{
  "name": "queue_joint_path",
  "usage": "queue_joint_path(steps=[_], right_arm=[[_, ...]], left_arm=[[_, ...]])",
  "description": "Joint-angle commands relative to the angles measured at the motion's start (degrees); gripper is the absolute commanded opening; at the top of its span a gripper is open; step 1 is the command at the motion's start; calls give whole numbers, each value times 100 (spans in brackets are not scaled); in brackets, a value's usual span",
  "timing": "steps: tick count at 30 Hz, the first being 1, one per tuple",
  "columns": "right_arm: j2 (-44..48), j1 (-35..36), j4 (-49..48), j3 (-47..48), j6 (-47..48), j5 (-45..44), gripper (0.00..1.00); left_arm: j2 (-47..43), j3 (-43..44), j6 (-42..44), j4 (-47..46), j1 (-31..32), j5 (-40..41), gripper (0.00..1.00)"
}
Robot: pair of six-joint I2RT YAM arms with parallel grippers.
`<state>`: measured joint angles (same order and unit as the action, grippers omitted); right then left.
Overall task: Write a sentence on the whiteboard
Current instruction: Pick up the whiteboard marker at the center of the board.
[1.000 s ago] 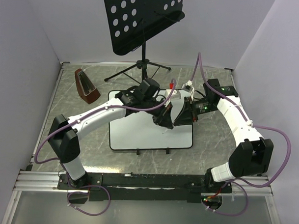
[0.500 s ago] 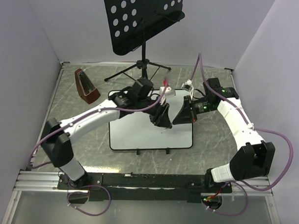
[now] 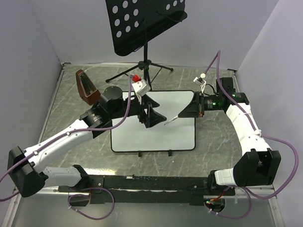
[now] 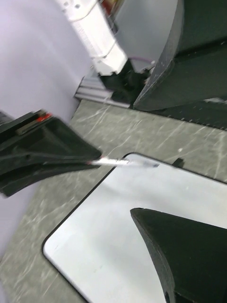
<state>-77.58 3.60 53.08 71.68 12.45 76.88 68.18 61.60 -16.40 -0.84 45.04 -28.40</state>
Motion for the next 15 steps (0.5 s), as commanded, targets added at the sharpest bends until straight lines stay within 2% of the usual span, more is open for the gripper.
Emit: queue_joint_path(steps=[1, 3, 6, 11, 14, 15], right_arm=[[173, 1, -614, -93, -901, 511, 0], [217, 1, -895, -215, -1172, 564, 0], [313, -8, -1317, -382, -1577, 635, 0], [349, -52, -1476, -453, -1702, 731, 0], [323, -69, -1563, -471, -1754, 775, 0], [305, -78, -1590, -497, -1815, 845, 0]], left_arm=[[229, 97, -21, -689, 40, 397, 86], [405, 202, 14, -663, 75, 301, 84], [835, 579, 120, -479, 154, 99, 76], [1074, 634, 102, -505, 234, -385, 68], [1215, 713, 164, -312, 304, -534, 55], [1258, 739, 173, -268, 313, -569, 54]])
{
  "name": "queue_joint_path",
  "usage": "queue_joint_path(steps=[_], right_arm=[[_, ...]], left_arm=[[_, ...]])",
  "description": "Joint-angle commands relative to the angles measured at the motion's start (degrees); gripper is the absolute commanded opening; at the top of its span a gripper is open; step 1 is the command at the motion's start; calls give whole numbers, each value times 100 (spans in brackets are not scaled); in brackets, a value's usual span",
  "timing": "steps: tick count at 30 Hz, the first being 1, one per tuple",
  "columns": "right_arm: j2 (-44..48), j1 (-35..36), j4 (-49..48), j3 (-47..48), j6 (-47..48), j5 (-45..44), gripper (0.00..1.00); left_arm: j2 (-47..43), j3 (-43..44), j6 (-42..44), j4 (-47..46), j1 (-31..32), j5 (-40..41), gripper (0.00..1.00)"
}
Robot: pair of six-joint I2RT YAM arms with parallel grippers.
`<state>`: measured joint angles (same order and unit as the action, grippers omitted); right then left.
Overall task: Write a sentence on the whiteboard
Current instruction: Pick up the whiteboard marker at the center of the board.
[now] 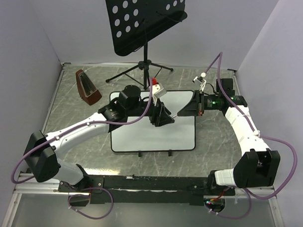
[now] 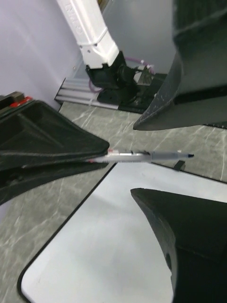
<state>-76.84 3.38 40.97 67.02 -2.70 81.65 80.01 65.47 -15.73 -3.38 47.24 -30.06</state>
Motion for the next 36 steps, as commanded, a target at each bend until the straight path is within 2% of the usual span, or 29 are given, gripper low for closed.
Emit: queue_joint_path(steps=[1, 2, 6, 7, 10, 11, 12, 13, 14, 16, 17, 19, 22, 30, 36], right_arm=[[222, -65, -397, -32, -310, 370, 0], [222, -74, -397, -32, -301, 370, 0], [257, -74, -511, -110, -371, 361, 0], [266, -65, -537, -128, -406, 369, 0], [284, -74, -617, -172, -433, 457, 0], [275, -65, -556, -155, -329, 492, 2], [257, -65, -398, -102, -128, 580, 8], [222, -65, -58, 3, 179, 563, 34], [100, -74, 755, 317, 1070, 467, 45], [-85, -48, 1743, 731, 2032, 248, 66], [-303, -48, 2070, 1046, 2567, 186, 69], [-507, -48, 2730, 1294, 2835, 220, 73], [-674, -4, 2899, 1454, 2977, 361, 73], [-420, 286, 2091, 1111, 2125, 115, 69], [-323, 418, 1739, 944, 1808, -17, 59]], left_arm=[[94, 361, 140, 38, 101, -439, 53], [103, 378, 166, 117, 92, -456, 52], [190, 536, 272, 320, 92, -562, 35], [234, 589, 324, 320, 92, -588, 25], [340, 756, 508, 750, 101, -711, 1], [349, 791, 553, 829, 83, -755, 1], [331, 835, 605, 943, 83, -747, 1], [314, 862, 684, 1005, 66, -773, 1], [305, 905, 737, 1084, 31, -825, 1], [331, 1055, 816, 1347, -75, -1071, 1], [357, 1116, 843, 1462, -110, -1159, 1], [454, 1283, 904, 1725, -180, -1344, 1], [542, 1424, 957, 1919, -198, -1370, 1], [612, 1301, 562, 1445, -242, -1213, 1], [621, 1240, 422, 1252, -251, -1160, 1]])
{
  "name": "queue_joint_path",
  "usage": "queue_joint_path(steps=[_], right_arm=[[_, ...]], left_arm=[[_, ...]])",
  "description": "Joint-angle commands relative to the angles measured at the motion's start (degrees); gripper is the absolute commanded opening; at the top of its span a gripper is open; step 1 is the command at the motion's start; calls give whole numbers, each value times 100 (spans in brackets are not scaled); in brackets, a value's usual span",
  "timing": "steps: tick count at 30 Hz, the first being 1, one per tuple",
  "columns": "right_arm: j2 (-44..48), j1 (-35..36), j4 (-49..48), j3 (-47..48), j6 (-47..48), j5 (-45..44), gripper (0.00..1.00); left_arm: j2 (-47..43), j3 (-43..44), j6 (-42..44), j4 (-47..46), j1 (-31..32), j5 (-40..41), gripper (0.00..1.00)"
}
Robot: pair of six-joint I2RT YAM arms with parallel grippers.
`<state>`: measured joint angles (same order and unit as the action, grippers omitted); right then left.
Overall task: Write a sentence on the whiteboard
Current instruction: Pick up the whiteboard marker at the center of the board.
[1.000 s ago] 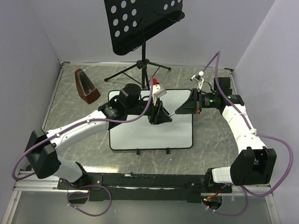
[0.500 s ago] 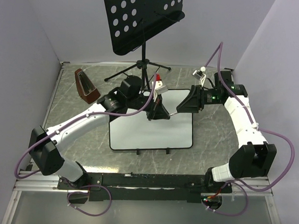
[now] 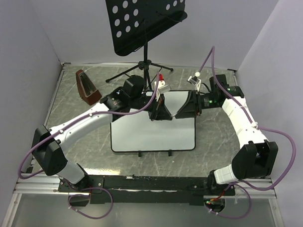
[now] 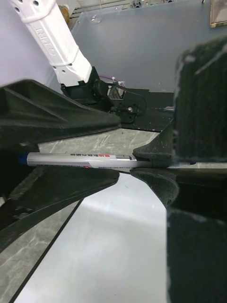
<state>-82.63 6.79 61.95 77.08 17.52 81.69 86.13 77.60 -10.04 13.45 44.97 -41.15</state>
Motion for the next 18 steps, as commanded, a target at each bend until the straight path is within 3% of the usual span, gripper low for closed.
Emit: queue_joint_path(steps=[1, 12, 18], right_arm=[[265, 86, -377, -79, -257, -30, 58], [239, 112, -474, -26, -346, 181, 42], [256, 112, -535, -61, -407, 163, 42]], left_arm=[[1, 9, -156, -449, -23, -60, 1], [1, -114, -235, -528, -23, -95, 1], [27, -149, -296, -625, -15, -139, 1]])
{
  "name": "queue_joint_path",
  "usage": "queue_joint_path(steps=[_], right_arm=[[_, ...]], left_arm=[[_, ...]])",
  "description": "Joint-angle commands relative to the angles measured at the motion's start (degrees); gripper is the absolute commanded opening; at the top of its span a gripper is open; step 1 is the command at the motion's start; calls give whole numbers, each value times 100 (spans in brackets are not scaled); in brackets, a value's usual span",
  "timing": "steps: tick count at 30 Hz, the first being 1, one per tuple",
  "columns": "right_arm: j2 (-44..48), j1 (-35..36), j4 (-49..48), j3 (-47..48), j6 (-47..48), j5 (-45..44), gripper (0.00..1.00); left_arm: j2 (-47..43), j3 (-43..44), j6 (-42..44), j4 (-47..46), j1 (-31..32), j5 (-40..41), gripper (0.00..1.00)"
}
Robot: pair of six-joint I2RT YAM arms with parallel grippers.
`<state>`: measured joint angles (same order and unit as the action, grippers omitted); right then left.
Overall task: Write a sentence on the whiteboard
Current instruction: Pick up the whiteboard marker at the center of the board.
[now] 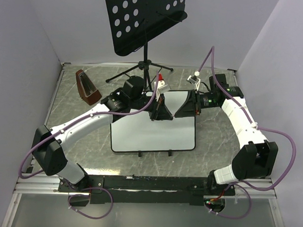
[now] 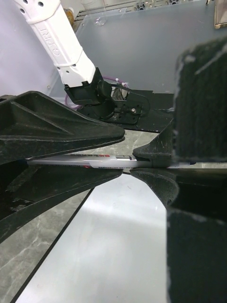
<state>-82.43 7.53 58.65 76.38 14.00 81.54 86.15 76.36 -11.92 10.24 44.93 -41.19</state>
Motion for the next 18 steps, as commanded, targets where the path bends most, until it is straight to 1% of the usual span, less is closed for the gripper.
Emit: queue_joint_path(steps=[1, 2, 6, 16, 18], right_arm=[[219, 38, -205, 9, -55, 161, 42], [210, 38, -188, 17, -47, 161, 42], [192, 38, -196, 17, -55, 143, 32], [157, 38, -311, -9, -126, 64, 33], [140, 38, -276, 8, -99, 47, 31]], left_arm=[[33, -42, -126, -321, -19, -144, 1], [42, -51, -135, -330, -19, -135, 1], [7, -112, -214, -417, -19, -65, 1], [-89, -419, -556, -830, -19, 32, 1], [-98, -455, -627, -883, -19, 32, 1]])
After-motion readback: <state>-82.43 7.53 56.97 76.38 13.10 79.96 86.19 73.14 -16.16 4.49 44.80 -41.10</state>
